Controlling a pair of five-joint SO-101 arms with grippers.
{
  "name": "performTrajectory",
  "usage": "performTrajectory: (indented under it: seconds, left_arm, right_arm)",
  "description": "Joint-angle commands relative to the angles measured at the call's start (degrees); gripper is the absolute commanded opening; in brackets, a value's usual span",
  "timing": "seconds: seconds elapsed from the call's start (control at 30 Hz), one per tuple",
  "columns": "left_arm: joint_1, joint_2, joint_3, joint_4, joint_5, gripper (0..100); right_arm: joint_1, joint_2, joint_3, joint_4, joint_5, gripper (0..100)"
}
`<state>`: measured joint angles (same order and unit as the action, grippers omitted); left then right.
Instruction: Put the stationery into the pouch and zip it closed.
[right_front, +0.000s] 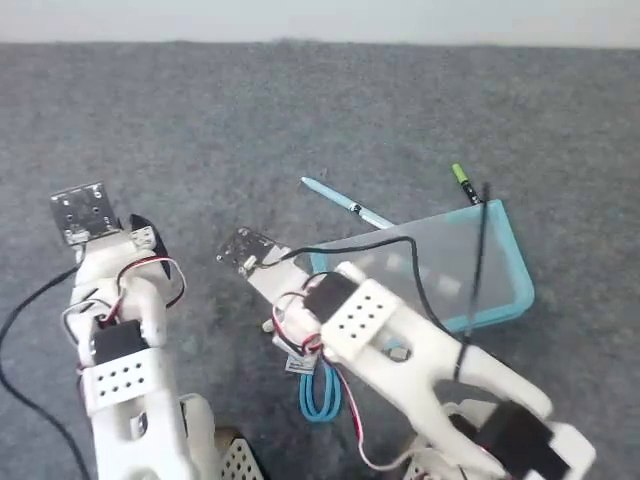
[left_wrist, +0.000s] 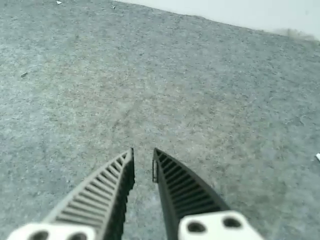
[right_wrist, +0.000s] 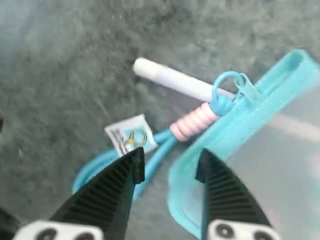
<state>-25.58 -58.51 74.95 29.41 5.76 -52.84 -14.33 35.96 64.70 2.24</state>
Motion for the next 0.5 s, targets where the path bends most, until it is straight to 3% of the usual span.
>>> performTrajectory:
  seconds: [0.0,0.2,0.47]
  left_arm:
    - [-0.35,0.97,-3.56,0.26,-0.79,6]
    - [-0.18,0.97,-3.56,0.18,-0.7,6]
    - [-0.18,0.97,-3.56,-0.26,-0.7,6]
  right_arm:
    - [-0.22,2.86,-3.6,-4.88,-7.82,16.6]
    - [0.66,9.89,-8.53,-5.14,-13.89,16.5]
    - [9.71,18.77,-15.65,-0.31,-16.09,16.2]
